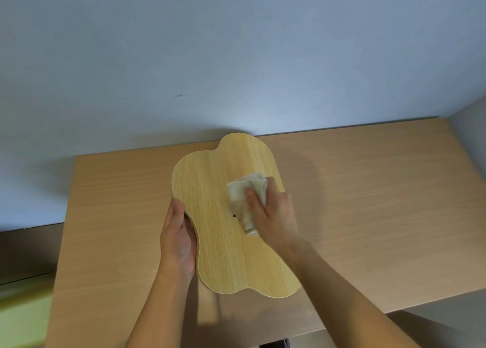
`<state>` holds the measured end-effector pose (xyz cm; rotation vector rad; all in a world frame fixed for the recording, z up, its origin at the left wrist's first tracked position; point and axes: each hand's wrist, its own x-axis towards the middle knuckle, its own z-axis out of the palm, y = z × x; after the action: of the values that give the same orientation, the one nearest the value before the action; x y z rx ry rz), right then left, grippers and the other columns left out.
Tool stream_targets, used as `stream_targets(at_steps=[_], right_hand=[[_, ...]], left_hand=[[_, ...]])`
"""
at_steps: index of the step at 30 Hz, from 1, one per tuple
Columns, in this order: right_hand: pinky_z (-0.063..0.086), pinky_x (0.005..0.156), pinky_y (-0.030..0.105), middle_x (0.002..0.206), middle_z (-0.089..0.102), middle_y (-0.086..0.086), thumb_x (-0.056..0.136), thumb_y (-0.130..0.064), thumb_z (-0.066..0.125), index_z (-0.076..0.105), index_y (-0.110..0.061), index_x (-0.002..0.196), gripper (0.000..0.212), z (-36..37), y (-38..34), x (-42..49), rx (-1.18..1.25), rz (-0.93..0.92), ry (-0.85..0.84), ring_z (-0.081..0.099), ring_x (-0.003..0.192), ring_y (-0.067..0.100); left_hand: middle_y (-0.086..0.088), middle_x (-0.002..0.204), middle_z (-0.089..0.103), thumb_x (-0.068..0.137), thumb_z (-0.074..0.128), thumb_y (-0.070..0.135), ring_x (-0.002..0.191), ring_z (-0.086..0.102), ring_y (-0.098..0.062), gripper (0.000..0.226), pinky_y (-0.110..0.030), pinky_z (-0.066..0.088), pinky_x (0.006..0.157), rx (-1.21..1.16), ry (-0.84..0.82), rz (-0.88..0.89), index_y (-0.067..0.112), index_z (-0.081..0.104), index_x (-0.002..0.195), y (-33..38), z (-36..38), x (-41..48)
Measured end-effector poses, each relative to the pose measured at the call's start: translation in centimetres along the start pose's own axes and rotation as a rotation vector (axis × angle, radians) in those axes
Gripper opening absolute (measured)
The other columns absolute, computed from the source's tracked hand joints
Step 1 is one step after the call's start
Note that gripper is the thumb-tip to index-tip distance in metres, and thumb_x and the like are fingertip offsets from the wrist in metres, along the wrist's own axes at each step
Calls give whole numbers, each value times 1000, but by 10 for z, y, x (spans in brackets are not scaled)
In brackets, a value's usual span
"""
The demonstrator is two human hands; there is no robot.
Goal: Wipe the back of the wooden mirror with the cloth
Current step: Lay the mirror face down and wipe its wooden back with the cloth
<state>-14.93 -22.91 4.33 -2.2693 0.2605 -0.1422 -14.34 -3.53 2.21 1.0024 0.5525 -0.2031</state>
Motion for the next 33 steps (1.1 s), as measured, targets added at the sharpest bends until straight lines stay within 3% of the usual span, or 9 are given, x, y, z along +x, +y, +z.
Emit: stream_targets(at_steps=[2,6,12,16,18,21,23,26,33], right_hand=[[43,47,26,61,56,-9,100,-46,47,47,-19,88,30,11,-3,-3,-26,-4,-17,57,50,12],[58,69,51,71,68,6,106,-37,49,51,-11,102,27,1,32,-1,-95,221,-18,69,64,33],[49,94,52,65,65,-1,107,-39,41,47,-14,98,26,-30,93,2,-368,335,12,66,64,28],[43,81,43,60,50,-9,104,-27,48,45,-15,100,14,-42,93,9,-400,299,126,57,57,27],[51,65,40,59,51,-9,104,-33,48,40,-18,92,21,-42,72,11,-265,229,177,57,49,22],[51,41,38,67,64,-3,101,-48,49,45,-19,92,30,-29,25,10,-17,149,92,65,52,19],[55,46,44,73,68,-1,99,-52,49,49,-20,92,32,-15,4,6,110,147,-16,68,59,20],[58,57,46,72,67,1,101,-46,48,50,-19,92,28,-1,-2,2,13,106,-71,67,63,23],[58,74,52,72,67,2,107,-41,42,46,-17,97,27,-12,58,2,-225,269,16,67,65,28]], left_hand=[[0,143,71,106,47,43,135,64,-20,44,-42,46,114,-8,-19,8,21,64,140,1,0,0],[-4,147,67,105,48,41,141,58,-24,48,-50,35,124,-37,-21,3,17,60,146,1,0,0],[-4,148,66,108,44,40,141,58,-24,47,-50,35,125,-42,-11,-20,17,58,147,0,1,0],[-2,147,67,108,44,42,140,59,-22,48,-50,36,124,-29,-33,-13,18,58,148,0,2,0],[-3,148,67,108,45,42,141,58,-23,48,-50,36,124,-27,-40,-7,17,58,147,-1,2,0],[-2,145,69,108,45,40,139,60,-23,45,-47,40,120,-32,-28,5,19,62,143,1,2,0],[2,139,73,109,44,40,133,65,-18,40,-41,47,112,-17,-18,10,22,66,137,1,2,0],[6,134,76,110,43,41,126,69,-13,36,-34,51,103,-11,-19,12,26,68,133,1,3,-1],[0,143,70,107,46,43,138,61,-22,45,-44,44,115,-35,-34,3,20,62,143,2,6,-2]])
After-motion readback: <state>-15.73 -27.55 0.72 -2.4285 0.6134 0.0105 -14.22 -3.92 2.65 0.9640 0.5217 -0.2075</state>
